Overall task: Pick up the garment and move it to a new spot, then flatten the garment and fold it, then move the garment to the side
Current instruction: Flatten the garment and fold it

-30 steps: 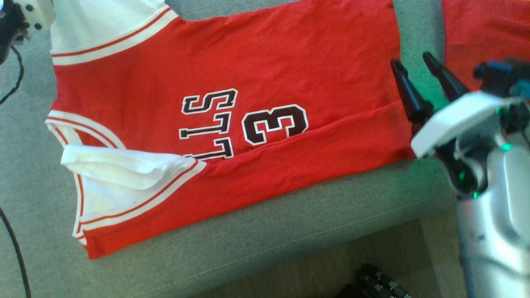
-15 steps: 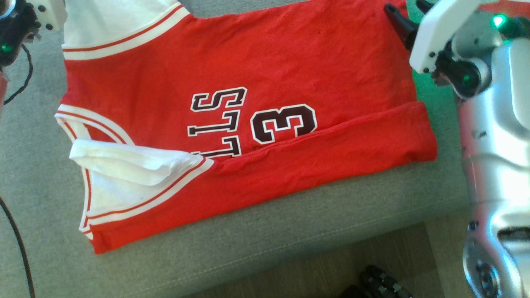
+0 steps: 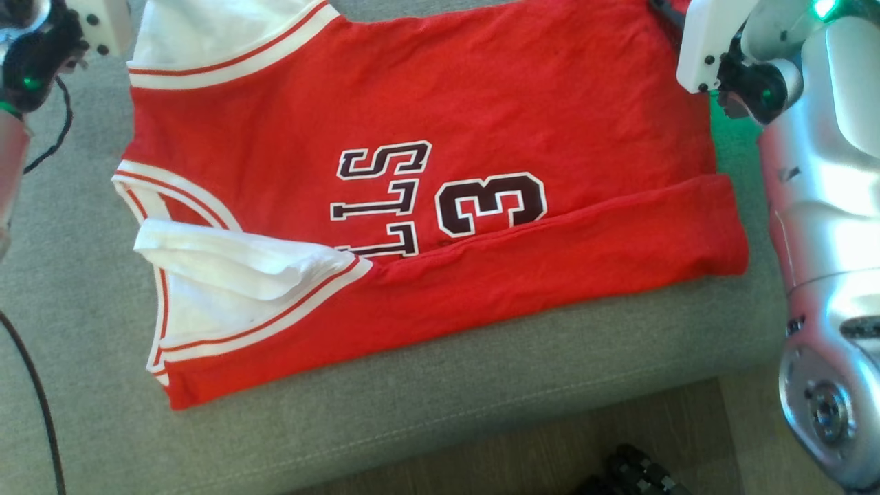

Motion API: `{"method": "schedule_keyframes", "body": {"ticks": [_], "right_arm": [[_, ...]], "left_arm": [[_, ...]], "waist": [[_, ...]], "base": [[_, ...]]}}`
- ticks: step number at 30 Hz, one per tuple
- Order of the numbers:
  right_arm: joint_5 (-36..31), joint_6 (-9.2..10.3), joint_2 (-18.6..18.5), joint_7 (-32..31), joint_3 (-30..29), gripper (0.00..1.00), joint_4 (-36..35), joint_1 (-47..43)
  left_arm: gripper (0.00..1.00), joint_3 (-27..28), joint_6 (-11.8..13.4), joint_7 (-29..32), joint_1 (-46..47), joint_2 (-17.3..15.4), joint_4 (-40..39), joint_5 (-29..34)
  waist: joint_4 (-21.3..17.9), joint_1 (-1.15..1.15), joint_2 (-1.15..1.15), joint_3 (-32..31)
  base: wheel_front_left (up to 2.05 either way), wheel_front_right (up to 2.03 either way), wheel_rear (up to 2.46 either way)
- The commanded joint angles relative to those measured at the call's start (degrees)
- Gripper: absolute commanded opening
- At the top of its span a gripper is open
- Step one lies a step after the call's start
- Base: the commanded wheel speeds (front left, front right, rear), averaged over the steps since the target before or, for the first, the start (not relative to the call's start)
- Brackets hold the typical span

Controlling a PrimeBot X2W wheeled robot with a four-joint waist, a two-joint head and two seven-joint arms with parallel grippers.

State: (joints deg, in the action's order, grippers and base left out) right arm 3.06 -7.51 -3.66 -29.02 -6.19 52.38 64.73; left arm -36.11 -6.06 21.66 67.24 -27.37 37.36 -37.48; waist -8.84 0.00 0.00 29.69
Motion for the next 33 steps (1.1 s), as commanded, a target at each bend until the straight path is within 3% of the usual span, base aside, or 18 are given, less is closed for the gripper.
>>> {"method": "schedule_keyframes", "body": {"ticks": [1,4,9,13,14,21,33], "right_arm": [[-0.5,0.02,0.7,0.5,0.3,0.59,-1.5,2.4],[-2.0,0.02,0.8,1.6,0.0,0.61,0.7,3.5],[-4.3,0.02,0.8,3.6,-0.9,0.45,3.3,5.4],[-6.3,0.02,0.8,5.2,-1.8,0.05,5.0,6.6],[-6.7,0.02,0.8,5.5,-2.1,0.0,5.4,6.8],[-8.8,0.02,0.6,10.0,-4.3,0.0,6.5,8.7],[-8.6,0.02,-0.9,21.8,-9.3,0.0,7.5,10.8]], "left_arm": [[0.0,1.8,0.1,0.0,3.6,-2.1,-1.8,-0.2],[0.0,1.5,0.0,0.0,3.5,-1.9,-1.7,-0.3],[0.0,1.1,-0.1,-0.2,3.5,-1.8,-1.6,-0.5],[0.0,0.7,-0.2,-0.3,3.7,-1.6,-1.6,-0.5],[0.0,0.6,-0.2,-0.4,3.7,-1.6,-1.5,-0.5],[0.0,0.7,-0.2,-3.1,4.3,-1.6,-1.4,-0.1],[0.0,3.3,0.9,-17.9,7.5,-0.6,-0.7,1.5]], "waist": [[0.1,0.0,0.0,0.0],[0.5,0.0,0.0,-0.1],[1.1,0.0,0.0,-0.1],[1.5,0.0,0.0,0.0],[1.6,0.0,0.0,0.0],[2.0,0.0,0.0,0.1],[3.3,0.0,0.0,0.5]], "base": [[0.0,0.0,0.0],[0.0,0.0,0.0],[0.0,0.0,0.0],[0.0,0.0,0.0],[0.0,0.0,0.0],[0.0,0.0,0.0],[0.0,0.0,0.0]]}}
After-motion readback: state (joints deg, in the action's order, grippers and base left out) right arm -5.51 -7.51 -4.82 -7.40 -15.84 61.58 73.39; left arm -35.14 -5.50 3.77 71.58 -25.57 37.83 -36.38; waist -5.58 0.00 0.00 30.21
